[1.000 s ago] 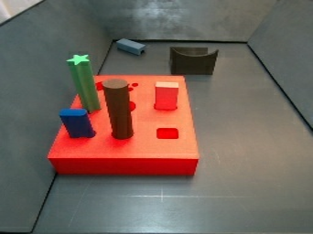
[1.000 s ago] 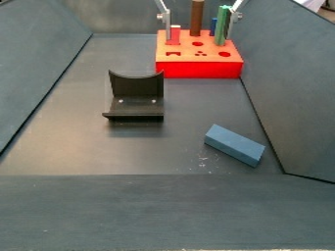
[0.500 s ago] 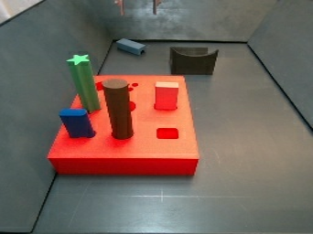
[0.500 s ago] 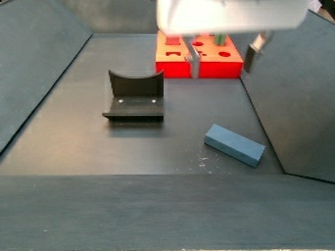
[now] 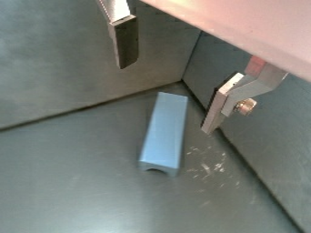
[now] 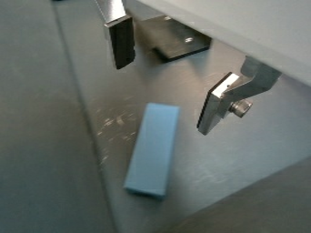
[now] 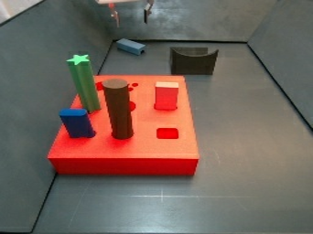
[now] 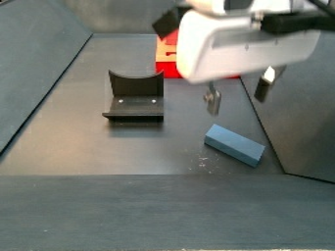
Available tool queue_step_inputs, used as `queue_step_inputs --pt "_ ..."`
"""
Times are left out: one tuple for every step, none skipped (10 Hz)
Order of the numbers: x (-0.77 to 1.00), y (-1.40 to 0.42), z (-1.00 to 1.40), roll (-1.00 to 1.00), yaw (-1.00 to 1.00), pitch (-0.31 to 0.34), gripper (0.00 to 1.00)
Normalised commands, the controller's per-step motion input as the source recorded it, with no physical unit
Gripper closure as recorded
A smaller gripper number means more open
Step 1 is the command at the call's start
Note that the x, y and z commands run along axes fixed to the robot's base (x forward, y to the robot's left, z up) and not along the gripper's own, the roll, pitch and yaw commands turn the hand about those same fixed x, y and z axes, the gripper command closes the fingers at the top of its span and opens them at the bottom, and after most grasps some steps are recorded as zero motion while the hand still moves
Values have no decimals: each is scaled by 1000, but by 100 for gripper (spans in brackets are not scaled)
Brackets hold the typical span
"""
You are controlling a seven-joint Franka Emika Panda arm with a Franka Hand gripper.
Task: Pick up the arch object. Move up. Place the arch object on the fixture. Regrasp the arch object. Rotate the arch object. Move to above the board. Insert the arch object.
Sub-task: Pick up the arch object.
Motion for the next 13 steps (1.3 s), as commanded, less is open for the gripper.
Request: queue_step_inputs --pt "0 37 -483 -80 69 -373 0" --pt "-66 -23 -263 -49 137 -491 0" --pt "-120 -137 -249 -139 269 -436 0" --pt "-166 -114 -297 -153 306 -397 0" --pt "-177 0 -366 -289 163 -229 0" --pt "0 200 -529 -297 66 -156 0" --pt "74 340 -594 -256 9 -161 0" --pt "123 389 -566 -287 0 -141 0" --pt "174 426 -489 -314 -37 -147 0" --pt "180 334 -534 -294 -34 -150 0" --pt "171 0 -729 -140 0 -181 0" --pt "54 -349 -791 -19 286 -186 0" --pt "0 -511 -871 0 483 -149 0"
